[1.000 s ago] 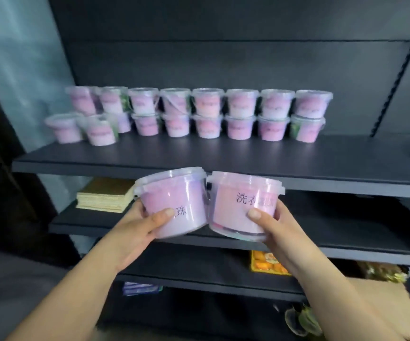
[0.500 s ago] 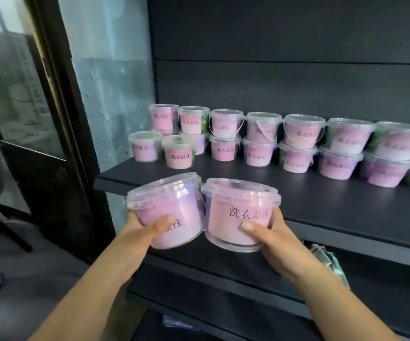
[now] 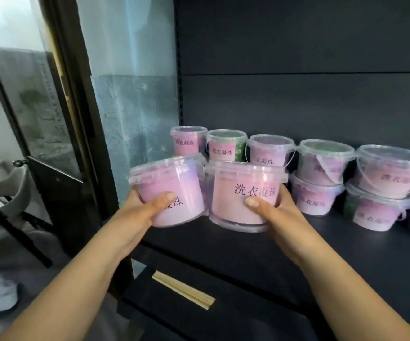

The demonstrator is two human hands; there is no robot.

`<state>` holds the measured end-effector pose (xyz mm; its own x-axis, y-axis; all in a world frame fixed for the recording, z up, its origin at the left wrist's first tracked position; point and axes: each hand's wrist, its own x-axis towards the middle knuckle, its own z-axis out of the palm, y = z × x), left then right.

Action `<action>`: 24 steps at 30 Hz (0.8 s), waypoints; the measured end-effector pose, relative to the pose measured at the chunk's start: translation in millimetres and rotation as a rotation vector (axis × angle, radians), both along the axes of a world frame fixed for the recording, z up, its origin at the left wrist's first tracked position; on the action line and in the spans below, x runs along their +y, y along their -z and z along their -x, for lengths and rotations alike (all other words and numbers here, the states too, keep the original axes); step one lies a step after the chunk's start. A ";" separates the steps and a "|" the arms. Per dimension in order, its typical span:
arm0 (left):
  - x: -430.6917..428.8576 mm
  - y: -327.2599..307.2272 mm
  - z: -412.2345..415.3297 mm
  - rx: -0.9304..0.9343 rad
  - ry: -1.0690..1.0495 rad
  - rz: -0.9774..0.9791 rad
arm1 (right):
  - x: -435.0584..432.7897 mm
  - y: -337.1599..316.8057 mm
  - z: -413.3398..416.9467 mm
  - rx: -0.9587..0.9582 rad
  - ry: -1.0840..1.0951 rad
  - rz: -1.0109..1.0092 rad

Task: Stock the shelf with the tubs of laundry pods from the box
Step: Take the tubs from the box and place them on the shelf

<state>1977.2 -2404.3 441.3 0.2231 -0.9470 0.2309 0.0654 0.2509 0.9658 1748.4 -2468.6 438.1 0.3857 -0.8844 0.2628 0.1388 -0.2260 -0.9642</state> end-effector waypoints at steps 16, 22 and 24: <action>-167.5 -19.5 -139.1 -0.259 0.011 0.091 | -99.9 -8.9 -123.9 0.006 0.509 0.214; -191.7 10.0 -139.1 -0.238 0.112 0.106 | -101.6 13.5 -129.2 0.209 0.551 0.162; -192.5 16.5 -138.9 -0.236 0.104 0.111 | -101.6 16.2 -128.2 0.188 0.551 0.144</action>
<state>2116.1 -2596.9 424.8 0.0542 -0.9282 0.3681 -0.1268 0.3592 0.9246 1876.6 -2570.2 421.9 -0.0680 -0.9280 0.3664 -0.2059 -0.3463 -0.9153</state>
